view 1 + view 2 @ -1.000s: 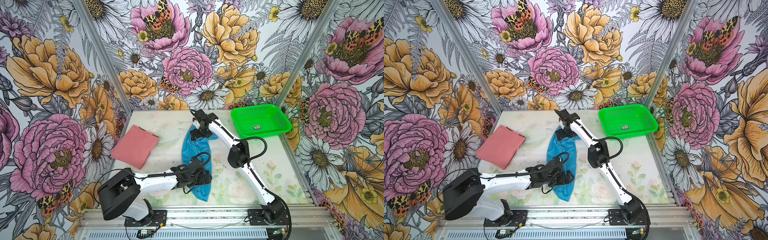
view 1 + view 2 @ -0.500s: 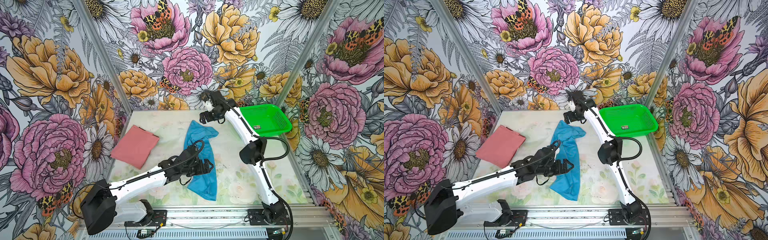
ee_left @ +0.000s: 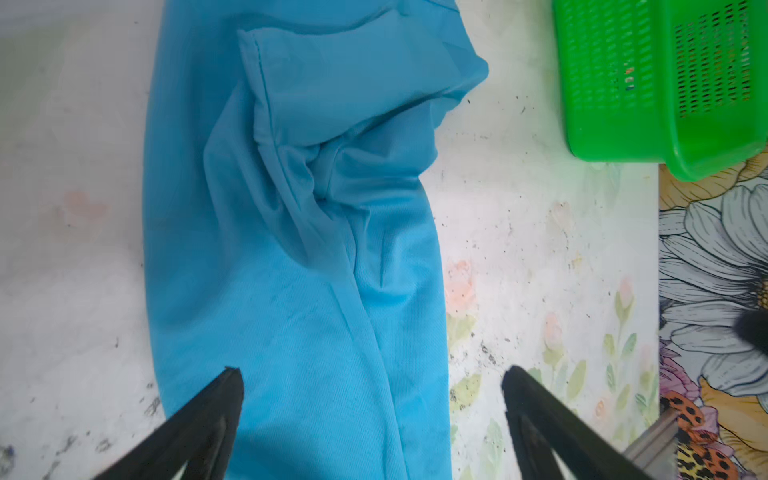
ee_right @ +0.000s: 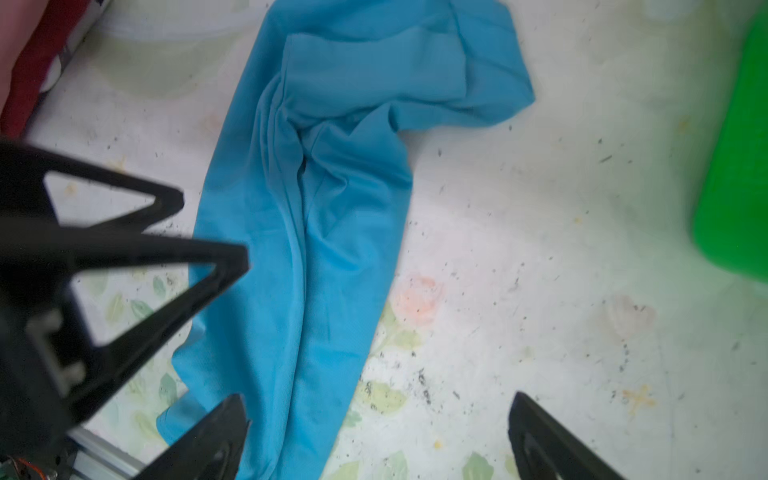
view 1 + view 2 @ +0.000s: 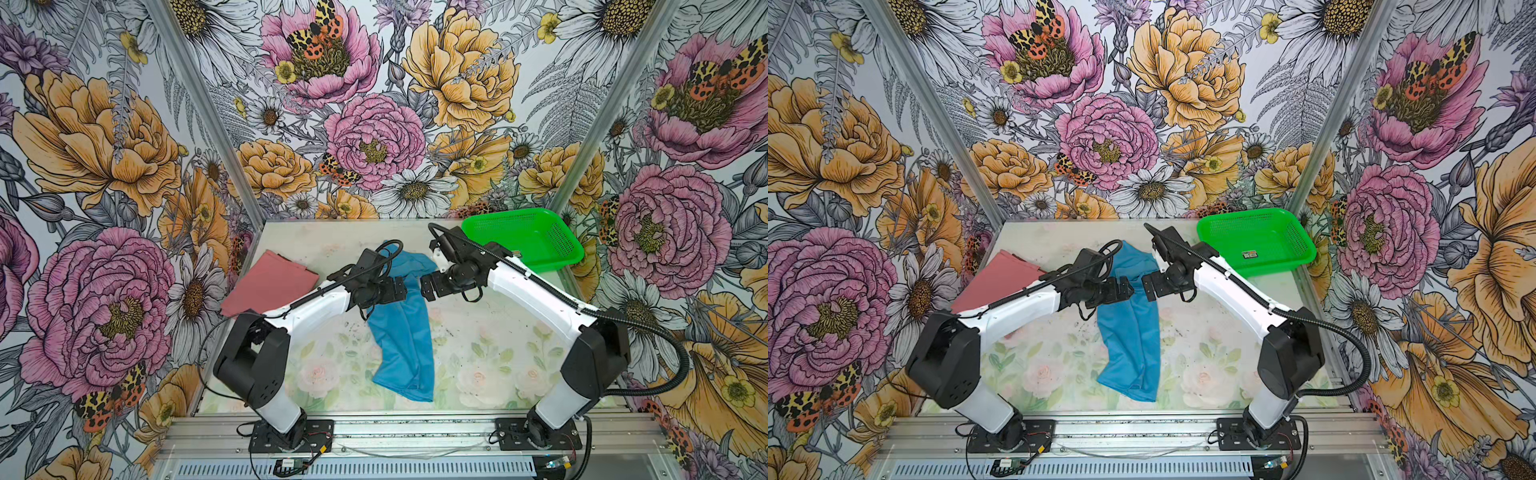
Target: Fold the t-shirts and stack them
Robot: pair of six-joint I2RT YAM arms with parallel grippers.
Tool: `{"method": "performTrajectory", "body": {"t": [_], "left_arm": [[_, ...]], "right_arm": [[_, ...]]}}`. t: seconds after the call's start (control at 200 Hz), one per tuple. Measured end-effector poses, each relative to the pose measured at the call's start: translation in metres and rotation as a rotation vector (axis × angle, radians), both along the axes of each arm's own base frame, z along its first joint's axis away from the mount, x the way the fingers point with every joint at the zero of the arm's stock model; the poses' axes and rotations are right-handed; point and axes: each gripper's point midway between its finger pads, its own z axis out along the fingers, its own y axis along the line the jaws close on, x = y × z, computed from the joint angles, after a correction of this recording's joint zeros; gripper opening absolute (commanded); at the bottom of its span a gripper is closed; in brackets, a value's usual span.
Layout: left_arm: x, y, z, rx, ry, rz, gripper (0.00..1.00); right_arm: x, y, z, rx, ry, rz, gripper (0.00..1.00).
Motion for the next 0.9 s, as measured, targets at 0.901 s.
{"method": "performTrajectory", "body": {"t": [0.901], "left_arm": [[0.16,-0.027,-0.071,0.145,-0.038,0.05,0.98]], "right_arm": [[-0.143,0.04,-0.084,-0.045,-0.045,-0.023,0.99]]}}
